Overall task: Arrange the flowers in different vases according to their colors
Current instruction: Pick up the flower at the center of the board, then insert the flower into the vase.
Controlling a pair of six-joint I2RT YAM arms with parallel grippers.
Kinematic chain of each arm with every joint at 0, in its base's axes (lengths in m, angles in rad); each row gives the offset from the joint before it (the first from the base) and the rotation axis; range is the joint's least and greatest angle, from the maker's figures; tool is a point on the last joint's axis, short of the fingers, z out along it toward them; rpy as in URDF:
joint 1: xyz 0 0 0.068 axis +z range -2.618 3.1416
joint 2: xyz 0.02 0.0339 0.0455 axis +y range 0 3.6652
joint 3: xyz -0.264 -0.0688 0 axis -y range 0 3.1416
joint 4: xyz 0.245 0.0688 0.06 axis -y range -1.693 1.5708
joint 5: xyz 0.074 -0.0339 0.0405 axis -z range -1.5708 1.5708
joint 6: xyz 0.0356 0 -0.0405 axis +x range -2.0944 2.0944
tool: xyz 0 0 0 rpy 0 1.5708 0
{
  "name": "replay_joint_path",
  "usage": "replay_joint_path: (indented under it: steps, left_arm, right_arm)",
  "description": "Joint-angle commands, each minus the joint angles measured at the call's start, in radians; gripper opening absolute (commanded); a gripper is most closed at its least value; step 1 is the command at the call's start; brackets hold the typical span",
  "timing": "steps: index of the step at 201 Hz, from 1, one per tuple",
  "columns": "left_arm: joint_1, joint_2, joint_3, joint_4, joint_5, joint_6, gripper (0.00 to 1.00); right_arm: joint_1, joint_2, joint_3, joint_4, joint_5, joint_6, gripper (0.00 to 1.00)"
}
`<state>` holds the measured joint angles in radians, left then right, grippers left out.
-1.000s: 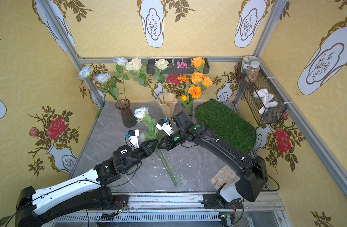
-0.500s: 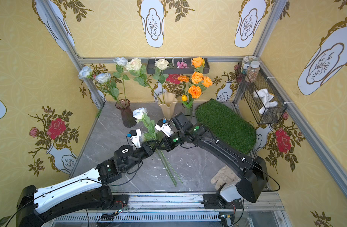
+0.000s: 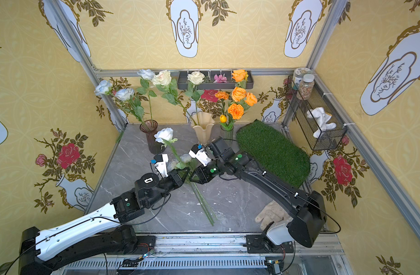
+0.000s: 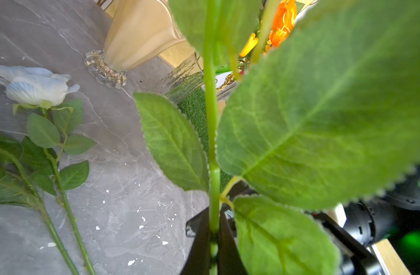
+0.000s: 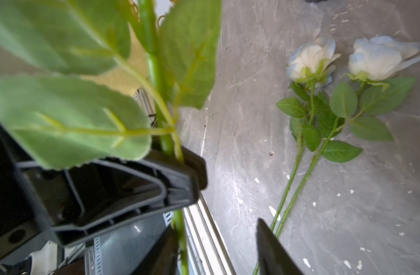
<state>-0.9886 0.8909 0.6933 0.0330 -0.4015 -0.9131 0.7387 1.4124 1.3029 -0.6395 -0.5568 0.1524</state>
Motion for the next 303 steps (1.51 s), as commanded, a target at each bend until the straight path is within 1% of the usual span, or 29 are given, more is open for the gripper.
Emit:
replay_joint_path:
  steps: [1,4,5,6,9,25,31,45,52,74,91,100,104,107,117,134,143,149,161,176,197,220,234,260,283,303]
  left_arm:
    - [0.027,-0.043,0.041,-0.158,-0.090,0.058,0.00]
    - [0.035,-0.051,0.047,-0.177,-0.099,0.063,0.00]
    - [0.038,-0.055,0.048,-0.183,-0.101,0.066,0.00]
    - [0.041,-0.058,0.049,-0.190,-0.104,0.069,0.00]
    - [0.050,-0.070,0.055,-0.216,-0.110,0.074,0.00]
    - [0.126,-0.127,0.094,-0.307,-0.118,0.120,0.00]
    - [0.159,-0.142,0.113,-0.339,-0.125,0.165,0.00]
    - [0.242,-0.169,0.181,-0.413,-0.148,0.248,0.00]
    - [0.288,-0.171,0.222,-0.445,-0.160,0.292,0.01]
    - [0.424,-0.124,0.377,-0.488,-0.169,0.443,0.02]
    - [0.521,-0.046,0.501,-0.487,-0.184,0.550,0.02]
    - [0.563,0.001,0.552,-0.468,-0.181,0.600,0.01]
    - [0.603,0.022,0.576,-0.457,-0.179,0.616,0.01]
    - [0.611,0.033,0.595,-0.449,-0.175,0.631,0.01]
    - [0.675,0.092,0.657,-0.426,-0.152,0.659,0.01]
    - [0.786,0.191,0.750,-0.390,-0.078,0.666,0.00]
    - [0.830,0.242,0.792,-0.369,-0.051,0.670,0.00]
    - [0.853,0.280,0.816,-0.357,-0.043,0.677,0.00]
    - [0.883,0.348,0.866,-0.324,-0.036,0.704,0.00]
    - [0.912,0.430,0.924,-0.286,0.000,0.730,0.00]
    - [0.940,0.532,1.011,-0.256,0.044,0.760,0.00]
    - [0.946,0.621,1.095,-0.218,0.049,0.833,0.00]
    - [0.953,0.662,1.129,-0.201,0.051,0.854,0.00]
    - [0.970,0.727,1.152,-0.147,0.079,0.859,0.00]
    - [0.975,0.799,1.200,-0.135,0.129,0.862,0.00]
    - [0.975,0.842,1.199,-0.115,0.137,0.860,0.00]
  right_arm:
    - [-0.007,-0.066,-0.046,0.110,0.173,0.000,0.89]
    - [-0.009,-0.081,-0.057,0.124,0.208,0.002,0.92]
    - [-0.009,-0.086,-0.059,0.128,0.219,0.004,0.97]
    - [-0.011,-0.091,-0.063,0.131,0.231,0.005,1.00]
    - [-0.012,-0.106,-0.075,0.144,0.263,0.010,0.98]
    - [-0.037,-0.186,-0.134,0.198,0.404,0.027,0.97]
    - [-0.043,-0.210,-0.154,0.214,0.467,0.050,0.97]
    - [-0.054,-0.286,-0.216,0.268,0.700,0.146,0.97]
    - [-0.066,-0.319,-0.246,0.300,0.765,0.182,0.97]
    - [-0.116,-0.371,-0.306,0.399,0.751,0.203,0.97]
    - [-0.122,-0.365,-0.312,0.429,0.750,0.226,0.97]
    - [-0.122,-0.357,-0.312,0.441,0.737,0.230,0.97]
    - [-0.122,-0.352,-0.312,0.443,0.731,0.236,0.97]
    - [-0.123,-0.349,-0.312,0.444,0.729,0.239,0.97]
    - [-0.121,-0.339,-0.321,0.461,0.714,0.252,0.97]
    - [-0.111,-0.318,-0.343,0.503,0.682,0.275,0.97]
    - [-0.083,-0.301,-0.341,0.511,0.682,0.268,0.97]
    - [-0.052,-0.288,-0.333,0.511,0.706,0.257,0.97]
    - [0.026,-0.254,-0.324,0.529,0.764,0.218,0.97]
    - [0.131,-0.197,-0.304,0.551,0.838,0.134,0.97]
    - [0.198,-0.115,-0.253,0.541,0.900,0.073,0.97]
    - [0.214,-0.054,-0.223,0.557,0.883,0.068,0.97]
    - [0.215,-0.038,-0.218,0.574,0.871,0.078,0.97]
    - [0.214,-0.032,-0.213,0.595,0.856,0.079,0.97]
    - [0.214,-0.032,-0.201,0.582,0.853,0.074,0.97]
    - [0.214,-0.044,-0.203,0.574,0.854,0.067,0.97]
